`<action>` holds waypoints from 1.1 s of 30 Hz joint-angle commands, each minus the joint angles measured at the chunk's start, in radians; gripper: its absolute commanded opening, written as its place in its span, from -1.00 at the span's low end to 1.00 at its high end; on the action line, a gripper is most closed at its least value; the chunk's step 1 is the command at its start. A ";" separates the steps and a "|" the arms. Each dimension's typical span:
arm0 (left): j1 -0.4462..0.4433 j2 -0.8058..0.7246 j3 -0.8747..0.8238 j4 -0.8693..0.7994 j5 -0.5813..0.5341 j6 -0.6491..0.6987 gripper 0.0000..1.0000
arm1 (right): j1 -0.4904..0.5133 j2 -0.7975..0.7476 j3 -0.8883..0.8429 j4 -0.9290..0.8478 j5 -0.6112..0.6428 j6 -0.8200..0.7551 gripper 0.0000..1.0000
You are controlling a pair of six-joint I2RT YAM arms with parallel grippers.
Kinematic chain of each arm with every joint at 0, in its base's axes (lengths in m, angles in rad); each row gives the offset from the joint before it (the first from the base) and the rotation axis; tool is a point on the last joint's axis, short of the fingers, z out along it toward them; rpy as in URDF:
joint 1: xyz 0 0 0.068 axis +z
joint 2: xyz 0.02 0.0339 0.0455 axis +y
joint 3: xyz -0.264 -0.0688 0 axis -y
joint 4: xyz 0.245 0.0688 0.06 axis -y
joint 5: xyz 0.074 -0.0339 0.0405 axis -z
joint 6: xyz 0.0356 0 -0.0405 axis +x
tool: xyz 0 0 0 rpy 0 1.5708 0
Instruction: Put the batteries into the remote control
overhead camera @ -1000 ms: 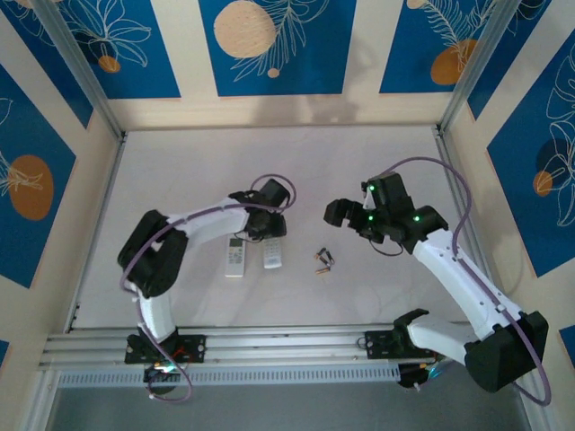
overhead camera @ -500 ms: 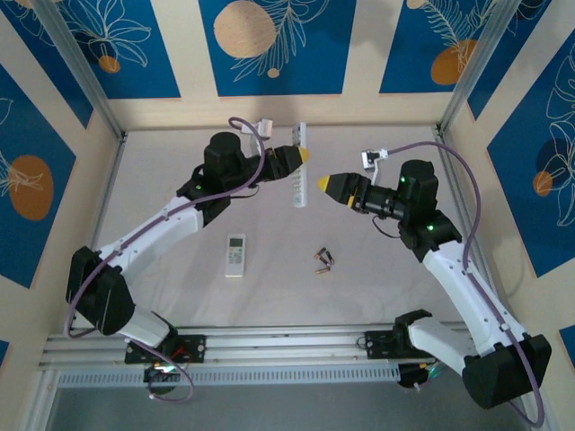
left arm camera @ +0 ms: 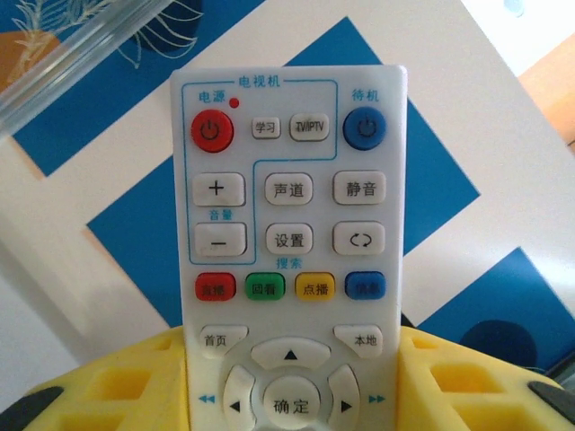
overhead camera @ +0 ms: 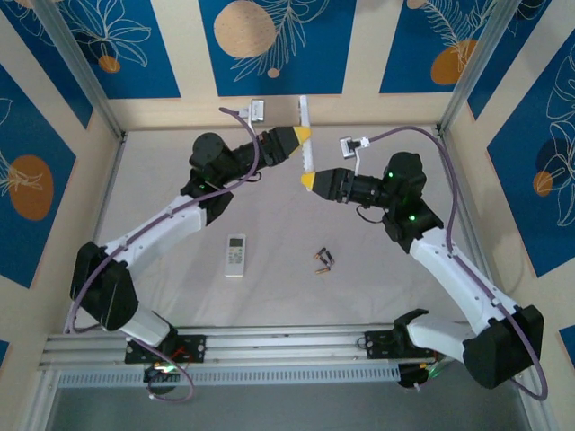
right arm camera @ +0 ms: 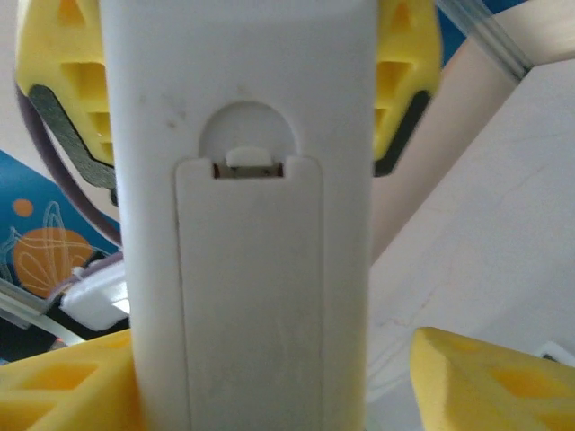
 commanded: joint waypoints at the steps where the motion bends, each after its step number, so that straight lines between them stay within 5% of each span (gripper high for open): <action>1: 0.000 0.033 -0.007 0.179 0.039 -0.103 -0.30 | 0.006 0.018 0.028 0.049 0.001 0.024 0.27; 9: 0.000 0.038 -0.012 0.144 0.024 -0.067 -0.22 | 0.008 0.005 0.035 -0.001 0.032 0.001 -0.25; 14: 0.001 -0.063 -0.013 -0.205 -0.098 0.172 0.71 | 0.032 -0.054 0.105 -0.350 0.230 -0.239 -0.36; 17: -0.001 -0.146 0.008 -0.520 -0.292 0.308 0.87 | 0.083 -0.070 0.164 -0.573 0.493 -0.424 -0.39; 20: 0.001 -0.193 0.012 -0.628 -0.373 0.321 0.87 | 0.137 -0.059 0.195 -0.703 0.720 -0.569 -0.38; 24: 0.001 -0.188 0.046 -0.683 -0.324 0.281 0.80 | 0.220 -0.003 0.254 -0.809 0.885 -0.685 -0.38; 27: 0.001 -0.171 0.046 -0.680 -0.307 0.251 0.68 | 0.281 0.024 0.284 -0.826 0.891 -0.736 -0.37; 33: 0.001 -0.116 0.015 -0.562 -0.216 0.161 0.06 | 0.372 0.059 0.294 -0.810 0.880 -0.780 -0.37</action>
